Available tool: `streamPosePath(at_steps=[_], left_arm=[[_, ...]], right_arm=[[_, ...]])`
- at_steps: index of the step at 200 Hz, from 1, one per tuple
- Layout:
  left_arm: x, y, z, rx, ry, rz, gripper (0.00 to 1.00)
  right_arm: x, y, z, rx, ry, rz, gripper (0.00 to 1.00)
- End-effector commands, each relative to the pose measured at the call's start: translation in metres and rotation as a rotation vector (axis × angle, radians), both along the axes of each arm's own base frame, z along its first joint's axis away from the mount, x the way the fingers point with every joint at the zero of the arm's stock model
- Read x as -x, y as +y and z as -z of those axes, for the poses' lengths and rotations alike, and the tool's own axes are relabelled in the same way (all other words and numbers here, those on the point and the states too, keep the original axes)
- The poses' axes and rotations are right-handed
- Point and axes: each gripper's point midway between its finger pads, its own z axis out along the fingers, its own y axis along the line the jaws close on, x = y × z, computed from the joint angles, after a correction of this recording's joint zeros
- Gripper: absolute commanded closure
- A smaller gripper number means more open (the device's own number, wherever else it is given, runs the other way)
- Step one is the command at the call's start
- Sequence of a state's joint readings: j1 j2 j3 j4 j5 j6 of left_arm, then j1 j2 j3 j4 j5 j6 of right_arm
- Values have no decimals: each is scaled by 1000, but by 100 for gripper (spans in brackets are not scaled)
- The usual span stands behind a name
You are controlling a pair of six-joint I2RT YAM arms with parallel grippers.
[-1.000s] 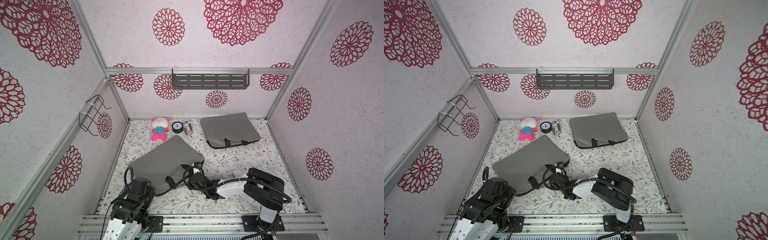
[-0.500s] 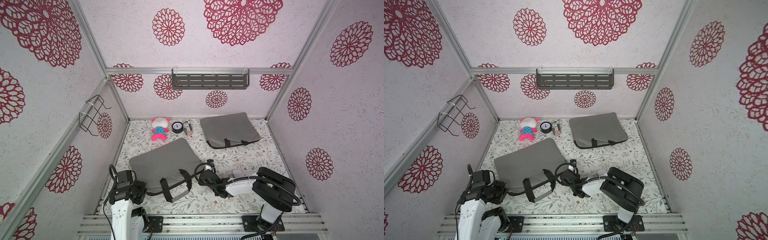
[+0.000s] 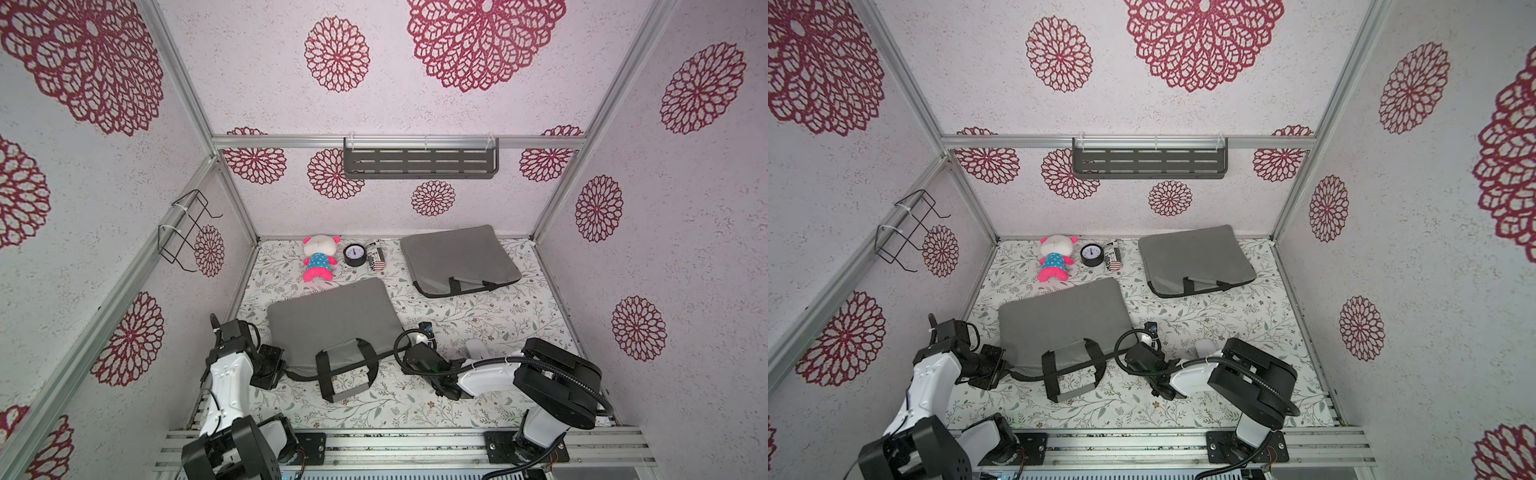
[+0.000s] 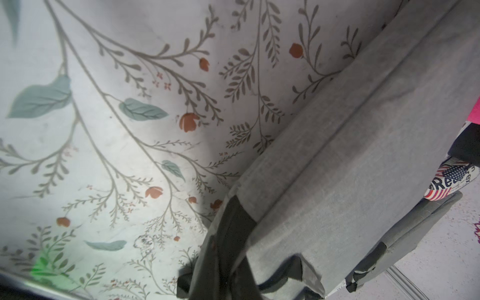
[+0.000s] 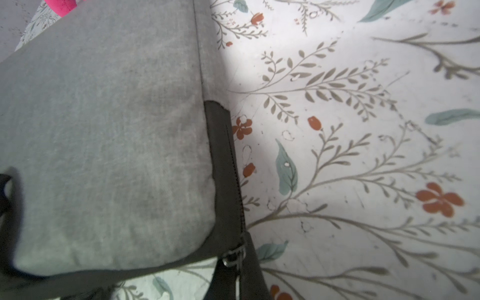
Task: Put the mouse into the laptop bag
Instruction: Zip the zipper on the zippered laptop bag.
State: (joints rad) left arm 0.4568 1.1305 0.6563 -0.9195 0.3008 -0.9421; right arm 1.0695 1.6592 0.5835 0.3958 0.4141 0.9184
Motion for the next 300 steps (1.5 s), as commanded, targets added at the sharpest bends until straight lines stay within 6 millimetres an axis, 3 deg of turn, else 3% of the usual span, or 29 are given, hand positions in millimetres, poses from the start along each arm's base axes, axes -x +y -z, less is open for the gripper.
streamPosePath(at_steps=[1, 5, 15, 28, 33, 52, 72, 88, 101, 145, 177, 197, 242, 270, 300], left_arm=[[-29, 52, -19, -199, -47, -58, 100], [-30, 53, -20, -204, -41, -59, 100], [-33, 55, -24, -205, -38, -63, 79], [-34, 56, -31, -205, -52, -73, 33], [-35, 55, -35, -202, -64, -75, 20], [-32, 46, -52, -208, -100, -74, 0], [-26, 28, -70, -206, -148, -49, 2], [-33, -4, -83, -207, -240, 31, 2], [-42, -42, -88, -186, -329, 129, 2], [-33, -162, -59, -59, -419, 364, 2], [-25, -224, -38, -10, -389, 486, 2], [-23, -252, -28, -24, -352, 559, 2], [-19, -276, 9, -47, -242, 610, 2], [-13, -257, 17, -70, -236, 527, 2], [0, -232, 9, -45, -313, 396, 2]], right_arm=[[6, -49, 19, 175, 6, 105, 100], [7, -47, 18, 180, 1, 99, 100], [11, -41, 15, 194, -11, 82, 100], [17, -31, 11, 197, -23, 56, 100], [20, -26, 10, 195, -28, 43, 100], [26, -9, 4, 190, -47, 6, 100], [43, 17, -3, 185, -71, -71, 100], [51, 34, -9, 175, -92, -115, 100], [56, 45, -13, 168, -107, -142, 100], [77, 78, -23, 110, -148, -257, 100], [92, 93, -26, 94, -180, -321, 100], [100, 98, -30, 74, -198, -347, 100], [109, 101, -30, 52, -208, -373, 100], [110, 101, -24, 55, -199, -376, 100], [110, 103, -25, 36, -203, -378, 100]])
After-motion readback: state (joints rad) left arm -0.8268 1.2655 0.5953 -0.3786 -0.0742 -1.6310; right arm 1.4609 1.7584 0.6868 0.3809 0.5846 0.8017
